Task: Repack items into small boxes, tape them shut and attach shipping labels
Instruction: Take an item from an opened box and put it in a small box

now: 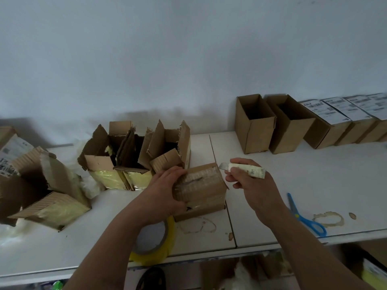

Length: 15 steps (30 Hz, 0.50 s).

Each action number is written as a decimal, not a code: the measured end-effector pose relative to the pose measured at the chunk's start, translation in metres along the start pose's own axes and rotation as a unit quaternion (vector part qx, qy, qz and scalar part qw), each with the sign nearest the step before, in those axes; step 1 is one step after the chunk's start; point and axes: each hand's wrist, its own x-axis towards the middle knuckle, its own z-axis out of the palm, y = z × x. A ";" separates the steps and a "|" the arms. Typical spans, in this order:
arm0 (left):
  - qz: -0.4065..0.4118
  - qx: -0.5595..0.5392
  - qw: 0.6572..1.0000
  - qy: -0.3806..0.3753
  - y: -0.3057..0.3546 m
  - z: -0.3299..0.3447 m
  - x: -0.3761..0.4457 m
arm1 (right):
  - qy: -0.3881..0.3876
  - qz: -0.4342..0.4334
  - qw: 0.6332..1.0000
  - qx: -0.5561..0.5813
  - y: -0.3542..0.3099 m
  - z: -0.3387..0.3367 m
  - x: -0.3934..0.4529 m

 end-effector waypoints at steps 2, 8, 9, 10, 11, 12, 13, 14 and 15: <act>0.001 0.009 1.000 0.001 0.000 0.000 0.001 | -0.002 0.000 1.000 -0.001 0.000 -0.001 0.001; 0.002 0.057 0.998 0.015 0.007 0.003 -0.001 | 0.011 -0.012 0.999 -0.052 0.002 -0.003 0.000; 0.000 0.062 0.998 0.016 0.008 0.004 -0.001 | 0.012 -0.010 0.998 -0.060 0.002 -0.004 -0.001; -0.002 0.065 0.998 0.017 0.008 0.004 -0.001 | 0.012 -0.006 0.998 -0.067 0.002 -0.005 -0.003; -0.003 0.068 0.998 0.017 0.009 0.004 -0.001 | 0.010 -0.002 0.997 -0.075 0.002 -0.007 -0.005; -0.004 0.069 0.997 0.017 0.009 0.004 -0.001 | 0.007 0.002 0.997 -0.081 0.002 -0.009 -0.007; -0.005 0.071 0.997 0.015 0.009 0.004 -0.001 | 0.004 0.008 0.996 -0.086 0.001 -0.011 -0.009; -0.005 0.072 0.997 0.014 0.009 0.004 0.000 | 0.004 0.013 0.996 -0.087 0.000 -0.013 -0.011; -0.007 0.076 0.997 0.014 0.009 0.004 0.000 | 0.008 0.019 0.996 -0.081 -0.002 -0.016 -0.013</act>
